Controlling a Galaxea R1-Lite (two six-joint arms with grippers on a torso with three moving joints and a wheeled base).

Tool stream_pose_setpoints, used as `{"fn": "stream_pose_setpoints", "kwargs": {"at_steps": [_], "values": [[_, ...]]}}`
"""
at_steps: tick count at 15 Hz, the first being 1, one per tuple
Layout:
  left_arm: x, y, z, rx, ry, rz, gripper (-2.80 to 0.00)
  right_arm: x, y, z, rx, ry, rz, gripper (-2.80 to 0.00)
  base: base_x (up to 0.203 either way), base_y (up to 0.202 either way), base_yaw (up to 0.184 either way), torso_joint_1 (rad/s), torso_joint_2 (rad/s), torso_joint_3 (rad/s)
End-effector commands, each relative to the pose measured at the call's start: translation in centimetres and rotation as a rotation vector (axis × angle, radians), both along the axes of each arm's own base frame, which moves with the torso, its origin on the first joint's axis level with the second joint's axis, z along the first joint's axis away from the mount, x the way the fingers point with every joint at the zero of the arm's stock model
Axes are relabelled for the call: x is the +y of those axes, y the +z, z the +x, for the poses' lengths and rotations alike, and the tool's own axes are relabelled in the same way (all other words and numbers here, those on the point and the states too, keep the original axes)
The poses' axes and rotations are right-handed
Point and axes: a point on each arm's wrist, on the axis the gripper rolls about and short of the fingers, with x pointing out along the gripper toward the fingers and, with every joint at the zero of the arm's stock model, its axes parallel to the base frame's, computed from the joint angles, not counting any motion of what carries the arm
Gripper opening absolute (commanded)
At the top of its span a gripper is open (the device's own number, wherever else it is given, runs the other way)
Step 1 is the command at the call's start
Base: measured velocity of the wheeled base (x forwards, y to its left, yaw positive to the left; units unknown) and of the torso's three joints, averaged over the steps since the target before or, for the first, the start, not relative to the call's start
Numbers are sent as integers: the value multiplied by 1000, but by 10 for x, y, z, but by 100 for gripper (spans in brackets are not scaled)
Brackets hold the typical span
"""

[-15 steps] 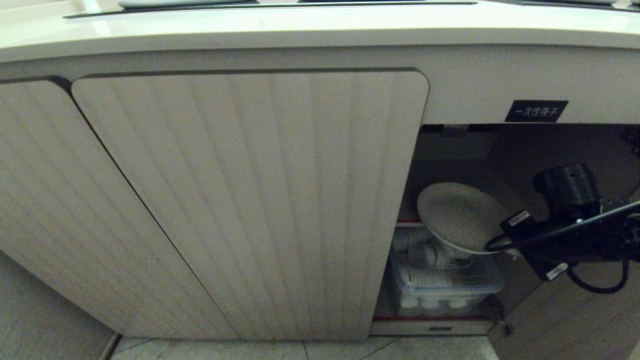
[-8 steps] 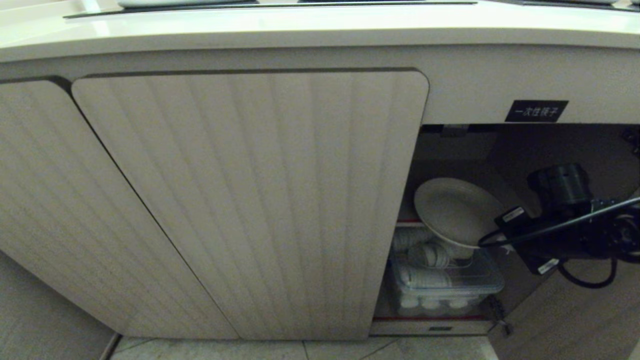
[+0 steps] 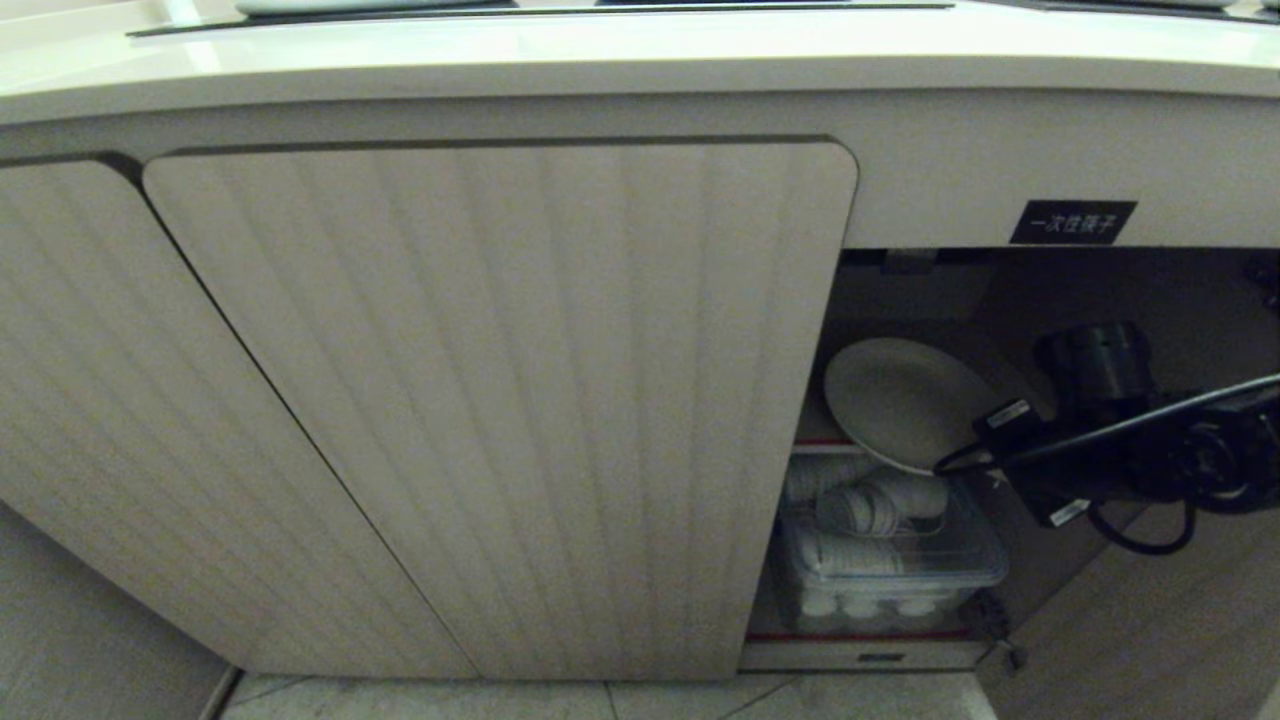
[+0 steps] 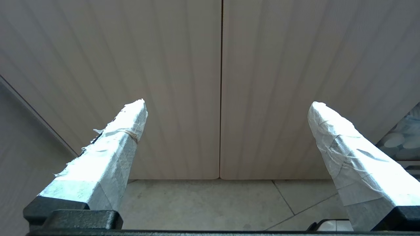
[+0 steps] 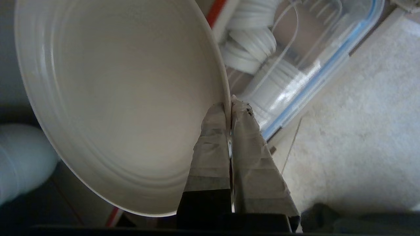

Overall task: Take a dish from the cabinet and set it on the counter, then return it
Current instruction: Put it back into the cabinet

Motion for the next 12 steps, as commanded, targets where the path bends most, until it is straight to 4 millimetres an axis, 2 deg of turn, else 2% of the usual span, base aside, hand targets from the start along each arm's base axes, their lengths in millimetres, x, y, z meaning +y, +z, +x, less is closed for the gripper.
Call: {"fn": "stream_pose_setpoints", "kwargs": {"at_steps": [1,12], "values": [[0,0,0,0,0,0,0,1,-3,6,1,-7,2,-280,0,0,0,0,0,0],[0,0,0,0,0,0,0,0,-10,16,-18,-33,-20,-280,0,0,0,0,0,0]]}}
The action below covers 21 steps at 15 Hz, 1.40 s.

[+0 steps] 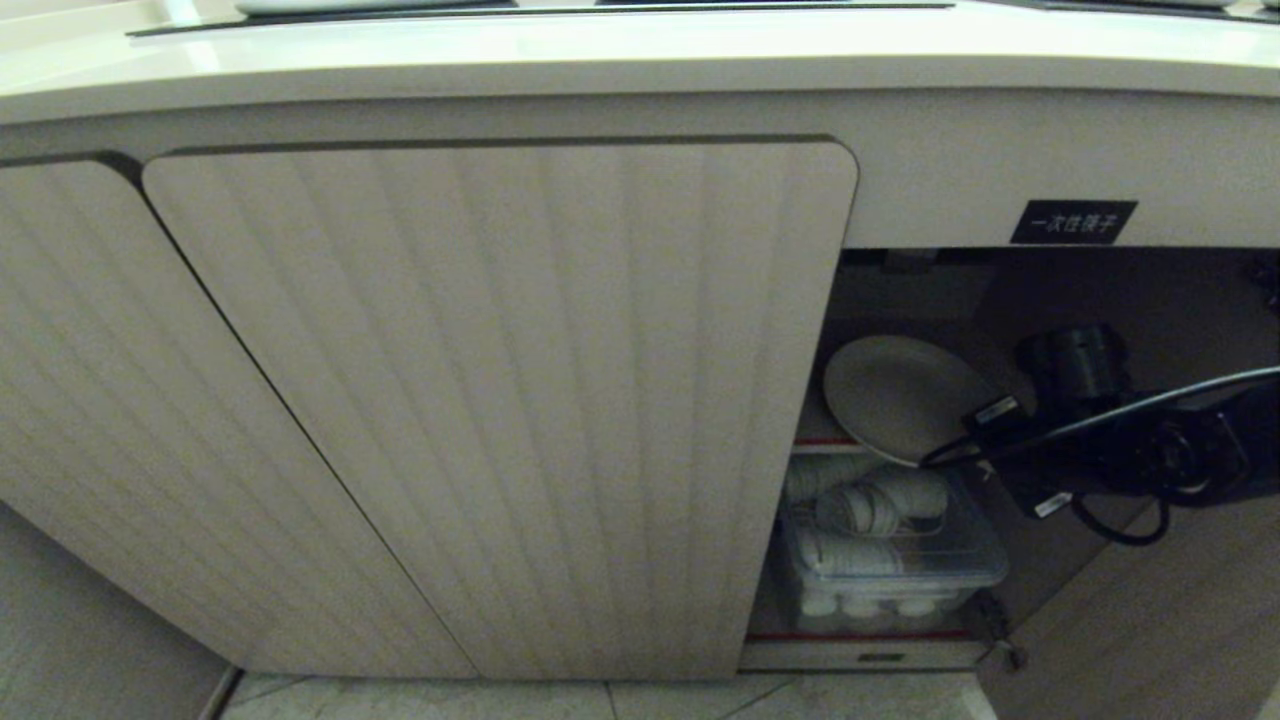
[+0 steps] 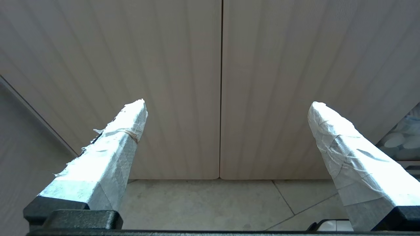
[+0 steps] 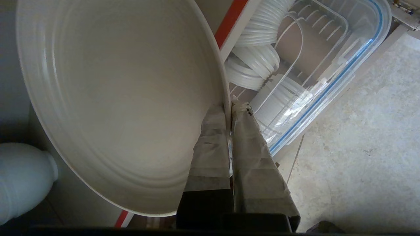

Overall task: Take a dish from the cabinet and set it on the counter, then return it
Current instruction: Put it back into the cabinet

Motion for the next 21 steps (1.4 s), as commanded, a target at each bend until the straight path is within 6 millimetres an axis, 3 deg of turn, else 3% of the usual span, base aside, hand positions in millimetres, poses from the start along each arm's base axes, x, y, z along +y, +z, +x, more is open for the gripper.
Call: {"fn": "stream_pose_setpoints", "kwargs": {"at_steps": [1,13,21], "values": [[0,0,0,0,-1,0,0,0,-1,1,1,-4,4,-280,0,0,0,0,0,0],[0,0,0,0,-1,0,0,-10,10,13,30,-25,87,-280,0,0,0,0,0,0],[0,0,0,0,-1,0,0,-9,4,27,62,7,115,-280,0,0,0,0,0,0]]}}
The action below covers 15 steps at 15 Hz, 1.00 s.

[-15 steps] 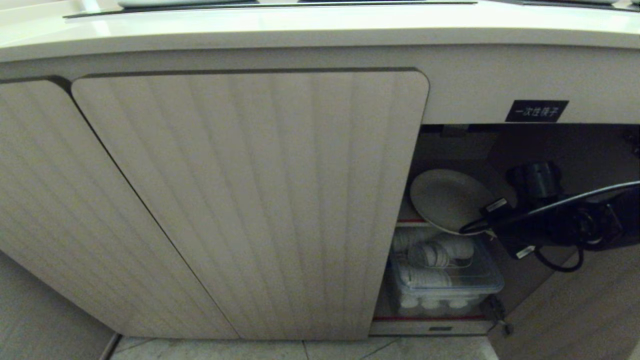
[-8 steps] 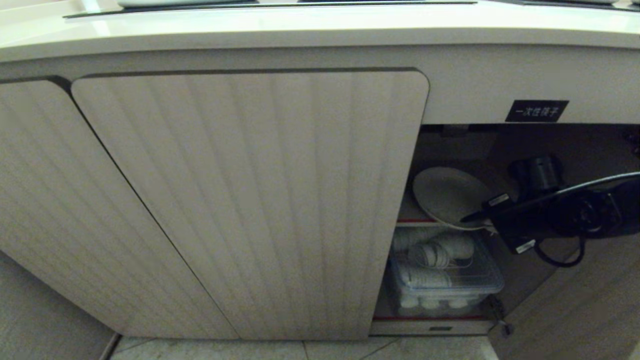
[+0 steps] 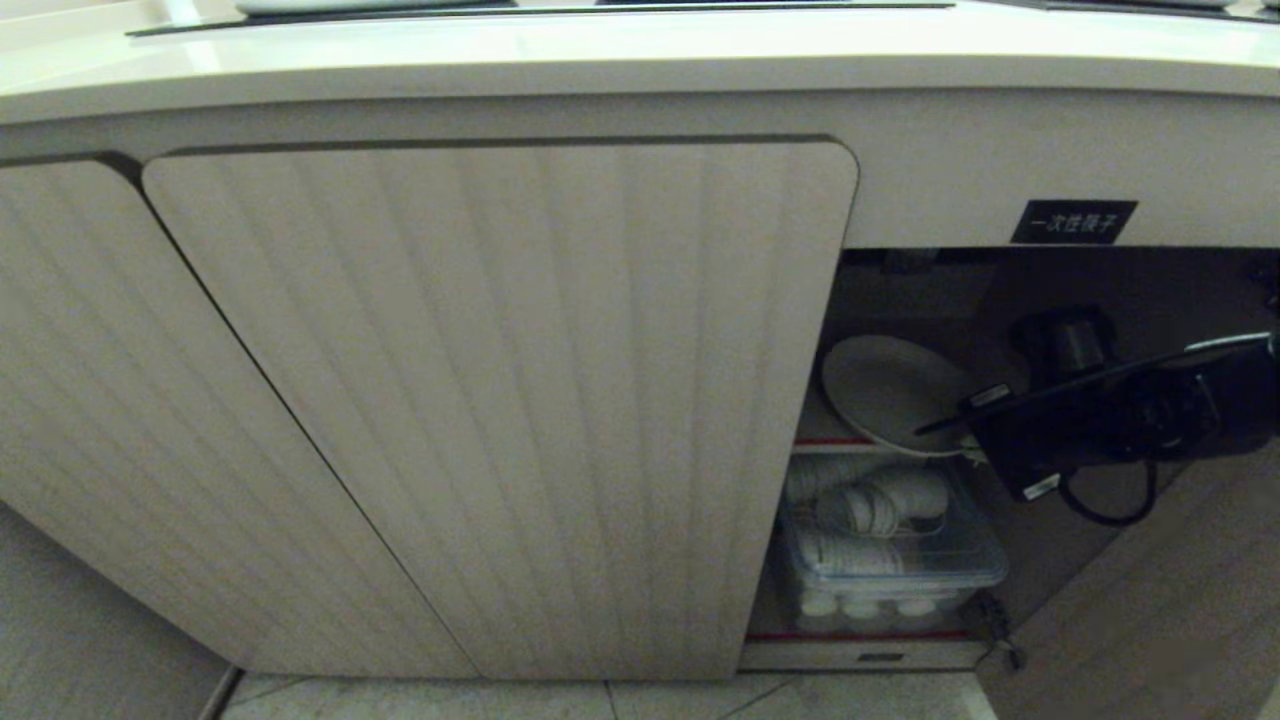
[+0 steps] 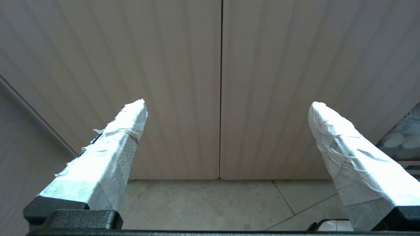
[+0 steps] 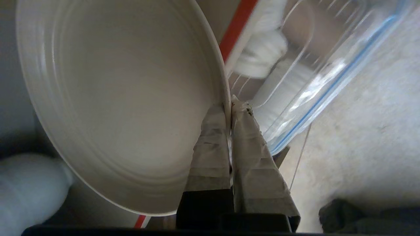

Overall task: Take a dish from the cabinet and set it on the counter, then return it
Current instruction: Put it back into the cabinet

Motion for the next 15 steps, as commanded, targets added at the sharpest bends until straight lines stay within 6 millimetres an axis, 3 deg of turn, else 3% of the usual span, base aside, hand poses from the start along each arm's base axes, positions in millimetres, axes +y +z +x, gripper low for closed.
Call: {"fn": "stream_pose_setpoints", "kwargs": {"at_steps": [1,7,15], "values": [[0,0,0,0,0,0,0,0,-1,4,-2,-3,6,-280,0,0,0,0,0,0],[0,0,0,0,2,0,0,2,1,25,7,-3,3,-280,0,0,0,0,0,0],[0,0,0,0,2,0,0,-3,-1,37,10,-20,-5,-280,0,0,0,0,0,0]]}}
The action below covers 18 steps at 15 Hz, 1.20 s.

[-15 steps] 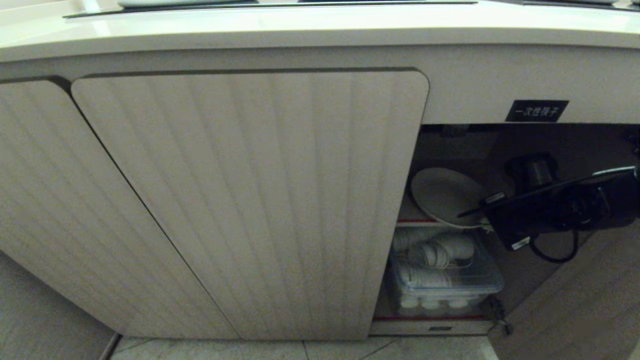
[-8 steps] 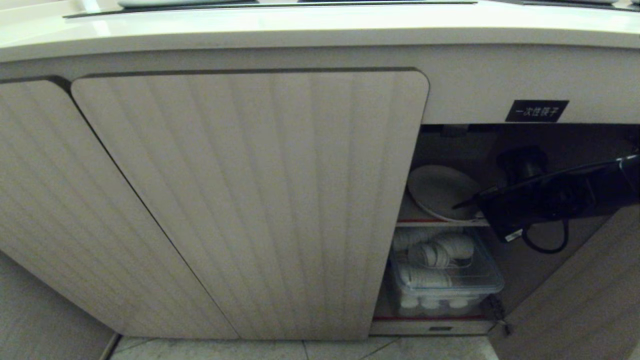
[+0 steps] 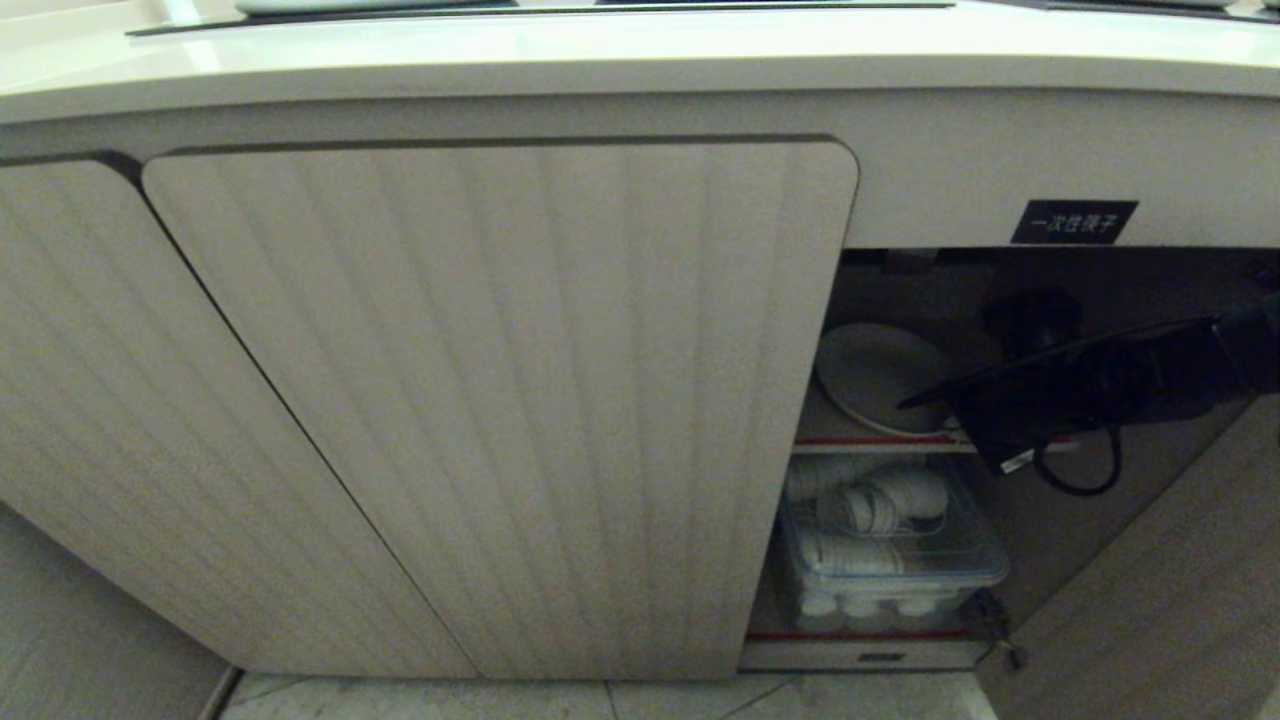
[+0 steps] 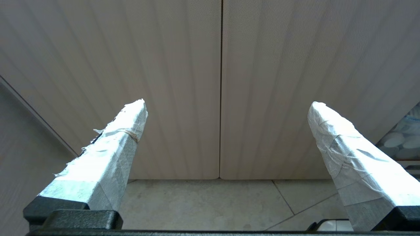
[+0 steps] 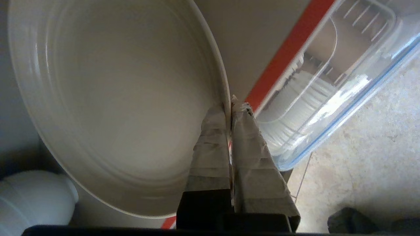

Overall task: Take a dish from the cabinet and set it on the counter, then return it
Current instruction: Put it back into the cabinet

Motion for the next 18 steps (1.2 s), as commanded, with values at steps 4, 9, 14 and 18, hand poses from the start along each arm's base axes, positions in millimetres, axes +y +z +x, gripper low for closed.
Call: {"fn": "stream_pose_setpoints", "kwargs": {"at_steps": [4,9,14,18], "values": [[0,0,0,0,0,0,0,-1,-4,5,1,-20,-9,-280,0,0,0,0,0,0],[0,0,0,0,-1,0,0,-2,-5,7,-1,-24,-16,-280,0,0,0,0,0,0],[0,0,0,0,0,0,0,-2,2,10,-31,-50,-43,-280,0,0,0,0,0,0],[0,0,0,0,-1,0,0,-2,2,10,-29,-35,-68,-280,0,0,0,0,0,0]]}}
